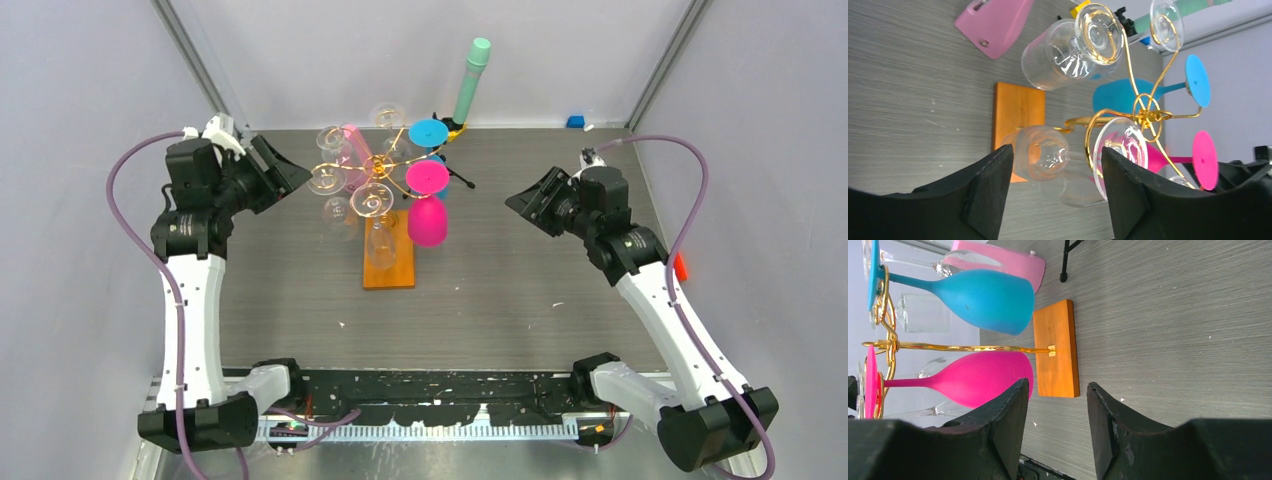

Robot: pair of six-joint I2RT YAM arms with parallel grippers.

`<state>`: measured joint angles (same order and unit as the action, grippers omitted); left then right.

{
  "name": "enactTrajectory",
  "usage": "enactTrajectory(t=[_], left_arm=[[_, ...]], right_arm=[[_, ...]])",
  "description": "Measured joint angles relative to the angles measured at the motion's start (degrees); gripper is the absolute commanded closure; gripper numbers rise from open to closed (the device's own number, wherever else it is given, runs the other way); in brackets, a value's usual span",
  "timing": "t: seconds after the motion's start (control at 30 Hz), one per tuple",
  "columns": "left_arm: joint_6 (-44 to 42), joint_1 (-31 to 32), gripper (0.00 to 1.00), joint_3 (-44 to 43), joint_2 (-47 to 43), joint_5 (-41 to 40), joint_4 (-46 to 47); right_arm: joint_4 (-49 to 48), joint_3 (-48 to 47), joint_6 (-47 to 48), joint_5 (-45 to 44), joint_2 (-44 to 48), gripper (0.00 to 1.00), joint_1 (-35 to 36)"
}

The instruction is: Take the wine glass off the wine glass rack

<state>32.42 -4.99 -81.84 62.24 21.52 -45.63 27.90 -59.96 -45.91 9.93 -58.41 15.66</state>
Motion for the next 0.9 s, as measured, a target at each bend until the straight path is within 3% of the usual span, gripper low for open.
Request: enactTrajectory(t=[0.23,0.37,0.67,0.9], left_arm=[[6.75,-3.13,0.39,1.42,1.46,9.90,3.85],[9.51,-3.39,0.47,1.86,1.44,12.98,5.86],[11.19,-3.56,0.73,2.75,1.36,14.64,6.56],[11.61,-3.76,0.77,2.75,1.29,14.73,6.56]], right_arm=[[0.02,0.61,-0.74,-0.04,1.38,0.48,0.00],[0.02,0.83,-0.85,-0.07,1.60,0.49,0.00],[0.07,1.88,-1.16,-0.26,1.60,0.50,0.00],[0.09,2.05,-1.57,-0.61,1.60,0.52,0.00]])
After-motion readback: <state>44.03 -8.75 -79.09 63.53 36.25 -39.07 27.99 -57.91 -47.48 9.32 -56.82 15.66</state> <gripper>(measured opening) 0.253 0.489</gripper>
